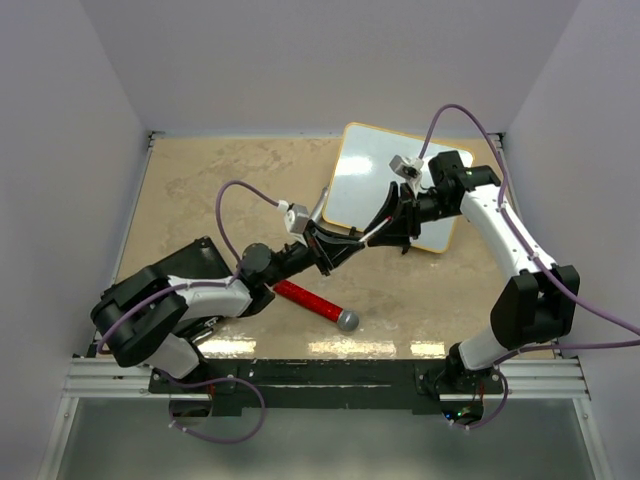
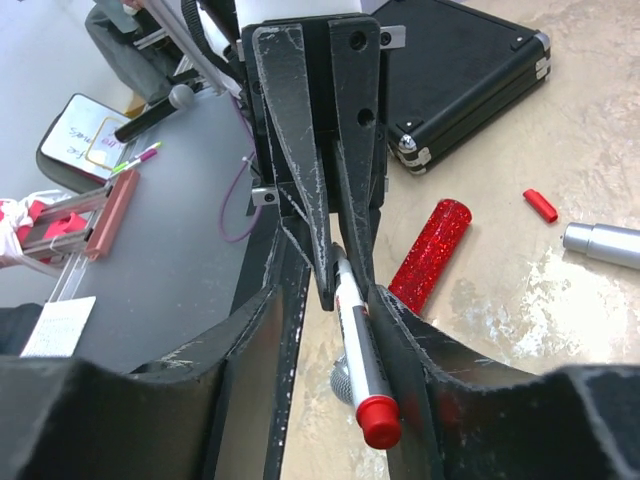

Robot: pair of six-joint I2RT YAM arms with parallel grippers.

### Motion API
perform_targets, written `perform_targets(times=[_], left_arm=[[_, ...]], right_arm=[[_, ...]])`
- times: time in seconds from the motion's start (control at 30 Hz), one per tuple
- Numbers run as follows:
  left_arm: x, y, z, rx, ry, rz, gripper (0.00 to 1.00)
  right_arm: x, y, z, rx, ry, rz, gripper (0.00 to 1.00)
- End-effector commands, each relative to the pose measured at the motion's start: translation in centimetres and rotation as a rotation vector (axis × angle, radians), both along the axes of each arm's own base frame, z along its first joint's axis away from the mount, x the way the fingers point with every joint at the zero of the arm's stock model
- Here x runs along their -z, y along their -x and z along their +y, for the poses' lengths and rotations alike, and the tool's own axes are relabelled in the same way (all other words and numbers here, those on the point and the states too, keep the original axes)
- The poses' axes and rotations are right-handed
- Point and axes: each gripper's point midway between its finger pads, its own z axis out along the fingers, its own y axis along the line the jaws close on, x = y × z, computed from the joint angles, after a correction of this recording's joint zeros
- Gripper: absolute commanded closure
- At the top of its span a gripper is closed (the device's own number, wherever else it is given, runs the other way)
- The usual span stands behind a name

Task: Write a sentence on the whiteboard
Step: Pass from the left arm to the right

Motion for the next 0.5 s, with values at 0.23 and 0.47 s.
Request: perform_targets(times=[0.23,0.47], left_arm=[[-3.9,-0.4,0.8,-0.067,0.151,-0.115,1.00],[-3.7,1.1,0.8,-0.009,0.116,-0.165,0.54]], right_arm=[[-3.8,1.0,0.4,-0.024,-0.103,-0.013,0.95],[-4.0,0.9,0.1,0.011,-0.031,-0.124,1.00]])
